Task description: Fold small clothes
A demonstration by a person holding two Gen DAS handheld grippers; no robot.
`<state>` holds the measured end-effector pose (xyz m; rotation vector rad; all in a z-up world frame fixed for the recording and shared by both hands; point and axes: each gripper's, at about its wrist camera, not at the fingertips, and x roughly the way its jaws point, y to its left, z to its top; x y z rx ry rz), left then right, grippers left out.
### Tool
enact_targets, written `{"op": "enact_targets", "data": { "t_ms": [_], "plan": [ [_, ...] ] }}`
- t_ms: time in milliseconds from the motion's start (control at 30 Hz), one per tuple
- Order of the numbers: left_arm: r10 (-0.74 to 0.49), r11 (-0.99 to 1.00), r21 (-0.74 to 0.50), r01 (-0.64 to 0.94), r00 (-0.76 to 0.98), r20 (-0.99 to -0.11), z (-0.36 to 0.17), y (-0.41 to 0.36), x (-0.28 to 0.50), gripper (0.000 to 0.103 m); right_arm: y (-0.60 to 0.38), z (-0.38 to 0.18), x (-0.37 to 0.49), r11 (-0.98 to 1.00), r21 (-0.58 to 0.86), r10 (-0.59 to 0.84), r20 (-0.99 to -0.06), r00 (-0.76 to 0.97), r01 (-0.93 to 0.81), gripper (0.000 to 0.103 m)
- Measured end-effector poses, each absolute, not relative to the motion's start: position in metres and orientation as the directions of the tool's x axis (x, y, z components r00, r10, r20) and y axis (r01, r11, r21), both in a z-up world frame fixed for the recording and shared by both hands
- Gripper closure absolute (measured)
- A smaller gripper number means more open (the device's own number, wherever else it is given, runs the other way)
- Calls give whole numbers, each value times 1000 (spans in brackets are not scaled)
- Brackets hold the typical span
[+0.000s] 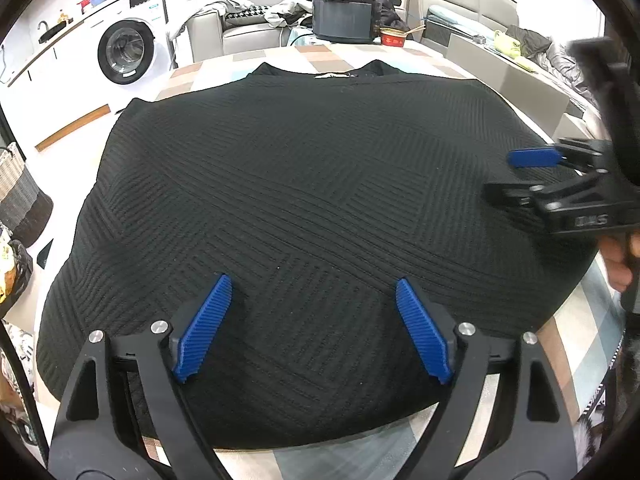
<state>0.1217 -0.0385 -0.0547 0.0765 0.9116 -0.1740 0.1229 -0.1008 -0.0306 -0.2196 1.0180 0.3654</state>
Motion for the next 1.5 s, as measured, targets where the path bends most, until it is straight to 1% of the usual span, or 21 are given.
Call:
{"op": "enact_targets", "data": {
  "t_ms": [67, 167, 267, 400, 500, 600, 800, 833, 900, 967, 1033, 1133, 1233, 1300, 1367, 1500],
  "plan": [
    [-115, 983, -5, 182, 600, -792, -55, -38, 122, 19, -94, -33, 128, 914, -46, 170, -858, 485, -402, 23],
    [-114, 984, -7, 178, 601, -791, -55, -38, 123, 19, -101, -32, 129, 920, -53, 156, -860, 487, -388, 22],
    [-96, 988, -5, 152, 602, -793, -54, -36, 123, 19, -118, -30, 126, 931, -24, 167, -859, 484, -365, 21],
    [-72, 997, -33, 75, 611, -788, -48, -26, 127, 19, -144, -28, 126, 954, -109, 53, -855, 517, -278, 19],
    [-5, 1000, 7, 17, 648, -762, -39, -20, 126, 19, -154, -29, 127, 963, -59, 85, -862, 500, -264, 19],
    [60, 998, 56, -27, 665, -745, -34, -17, 127, 19, -148, -26, 124, 958, -82, 73, -858, 509, -274, 19],
    [84, 996, 46, -76, 632, -771, -43, -1, 134, 19, -127, -29, 119, 934, -50, 145, -854, 500, -355, 19],
    [95, 995, 53, -87, 628, -773, -45, 2, 136, 19, -128, -29, 118, 932, -56, 145, -849, 508, -359, 18],
    [155, 988, 105, -117, 620, -769, -50, 8, 138, 18, -135, -29, 119, 932, -40, 155, -855, 494, -361, 18],
    [158, 987, 108, -117, 617, -771, -50, 14, 138, 16, -147, -30, 120, 938, -62, 121, -865, 488, -342, 18],
    [198, 980, 143, -138, 607, -770, -50, 18, 141, 16, -166, -30, 122, 945, -50, 119, -870, 479, -324, 18],
    [165, 985, 103, -137, 589, -791, -50, 24, 143, 16, -176, -28, 121, 943, -31, 137, -871, 472, -331, 18],
    [111, 991, 45, -125, 590, -800, -48, 30, 144, 16, -167, -28, 117, 934, -88, 97, -870, 483, -347, 18],
    [71, 994, 8, -109, 592, -803, -44, 32, 139, 16, -161, -25, 115, 930, -100, 89, -871, 482, -353, 18],
    [26, 994, -42, -99, 602, -798, -40, 32, 134, 16, -158, -22, 111, 926, -91, 106, -868, 485, -366, 18],
    [-29, 992, -95, -78, 605, -796, -37, 23, 122, 16, -148, -10, 96, 922, -53, 161, -850, 502, -385, 18]
  ]
}}
